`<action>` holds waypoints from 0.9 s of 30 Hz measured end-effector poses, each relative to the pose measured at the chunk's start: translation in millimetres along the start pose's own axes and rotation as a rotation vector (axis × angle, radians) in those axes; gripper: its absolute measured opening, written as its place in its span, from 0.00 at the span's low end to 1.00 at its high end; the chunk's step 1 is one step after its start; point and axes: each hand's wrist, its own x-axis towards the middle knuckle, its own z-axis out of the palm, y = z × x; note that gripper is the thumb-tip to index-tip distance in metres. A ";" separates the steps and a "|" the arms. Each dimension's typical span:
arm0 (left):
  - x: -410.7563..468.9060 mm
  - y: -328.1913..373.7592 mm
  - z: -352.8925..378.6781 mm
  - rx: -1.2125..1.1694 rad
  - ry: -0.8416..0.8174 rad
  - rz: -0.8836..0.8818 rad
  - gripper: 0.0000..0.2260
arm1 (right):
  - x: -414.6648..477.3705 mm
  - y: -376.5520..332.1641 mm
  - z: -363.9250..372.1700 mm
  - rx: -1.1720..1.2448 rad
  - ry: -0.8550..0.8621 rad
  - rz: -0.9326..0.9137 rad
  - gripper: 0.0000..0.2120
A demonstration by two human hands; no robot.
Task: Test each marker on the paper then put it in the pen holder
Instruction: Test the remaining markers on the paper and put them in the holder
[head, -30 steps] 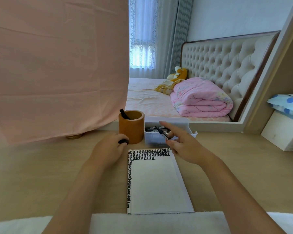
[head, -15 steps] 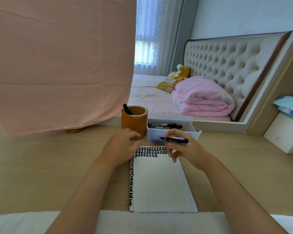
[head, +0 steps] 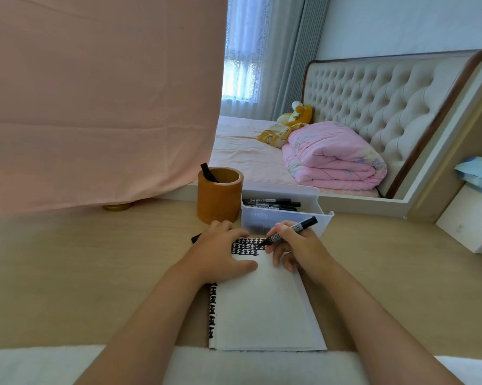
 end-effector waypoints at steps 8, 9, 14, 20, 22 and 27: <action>0.9 -0.6 -1.1 0.006 -0.039 -0.033 0.31 | 2.2 7.5 -4.0 -0.268 0.062 -0.128 0.06; 0.9 -0.2 -1.2 0.010 -0.040 -0.033 0.31 | 1.7 8.2 -2.7 -0.282 0.062 -0.136 0.07; -0.2 1.2 -2.4 0.022 -0.041 -0.026 0.30 | 1.9 9.5 -0.6 -0.268 0.059 -0.139 0.10; 0.4 1.7 -2.2 0.017 -0.047 -0.038 0.30 | 2.1 10.8 0.1 -0.295 0.046 -0.139 0.09; 0.1 2.2 -2.4 0.012 -0.051 -0.038 0.30 | 3.1 11.6 0.2 -0.331 0.047 -0.148 0.09; -0.7 2.8 -2.9 0.008 -0.052 -0.040 0.31 | 5.1 13.5 1.0 -0.412 0.072 -0.180 0.11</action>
